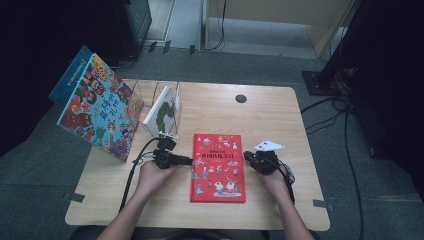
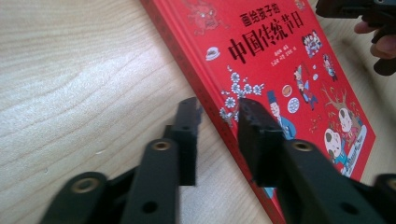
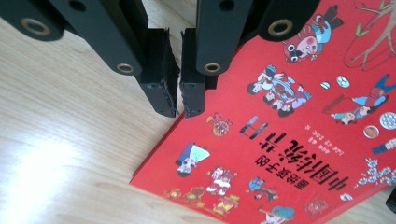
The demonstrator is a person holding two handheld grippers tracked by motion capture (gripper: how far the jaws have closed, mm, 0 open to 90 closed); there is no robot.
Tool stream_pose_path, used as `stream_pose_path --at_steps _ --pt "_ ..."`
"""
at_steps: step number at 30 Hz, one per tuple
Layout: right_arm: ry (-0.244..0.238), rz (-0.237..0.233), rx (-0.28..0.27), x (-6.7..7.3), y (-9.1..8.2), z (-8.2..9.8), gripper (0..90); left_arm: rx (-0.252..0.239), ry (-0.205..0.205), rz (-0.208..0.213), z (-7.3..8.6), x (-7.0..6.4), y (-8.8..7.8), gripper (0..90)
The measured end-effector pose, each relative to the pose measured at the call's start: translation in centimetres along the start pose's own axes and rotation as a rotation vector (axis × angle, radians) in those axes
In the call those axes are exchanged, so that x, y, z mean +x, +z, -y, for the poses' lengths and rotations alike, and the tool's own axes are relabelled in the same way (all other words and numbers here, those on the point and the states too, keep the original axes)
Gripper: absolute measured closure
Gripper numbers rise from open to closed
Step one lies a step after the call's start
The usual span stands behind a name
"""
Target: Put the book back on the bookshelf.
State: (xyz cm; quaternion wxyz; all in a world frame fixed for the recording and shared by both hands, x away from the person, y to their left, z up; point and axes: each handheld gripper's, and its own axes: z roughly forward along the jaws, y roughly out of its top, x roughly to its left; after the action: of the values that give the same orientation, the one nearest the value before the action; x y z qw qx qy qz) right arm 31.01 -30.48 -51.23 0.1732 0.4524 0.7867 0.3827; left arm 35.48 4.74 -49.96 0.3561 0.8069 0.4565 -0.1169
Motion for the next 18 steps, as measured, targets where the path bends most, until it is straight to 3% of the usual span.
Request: stream_pose_path --at_steps 4,8,13,18 --pt "0.0 0.008 -0.008 0.4 -0.6 -0.5 80.6 0.002 0.031 -0.01 0.1 -0.5 -0.1 58.7" --pt "0.016 -0.019 0.014 0.9 -0.9 -0.8 75.3 0.002 0.042 -0.008 0.3 -0.7 0.1 55.8" --pt "0.055 -0.056 0.081 1.1 -0.9 -0.7 68.0 0.011 0.056 -0.004 0.5 -0.9 0.5 53.1" --pt "0.137 -0.093 0.17 0.9 -1.1 -1.6 64.1 0.004 0.071 -0.001 0.7 -1.1 0.7 50.9"
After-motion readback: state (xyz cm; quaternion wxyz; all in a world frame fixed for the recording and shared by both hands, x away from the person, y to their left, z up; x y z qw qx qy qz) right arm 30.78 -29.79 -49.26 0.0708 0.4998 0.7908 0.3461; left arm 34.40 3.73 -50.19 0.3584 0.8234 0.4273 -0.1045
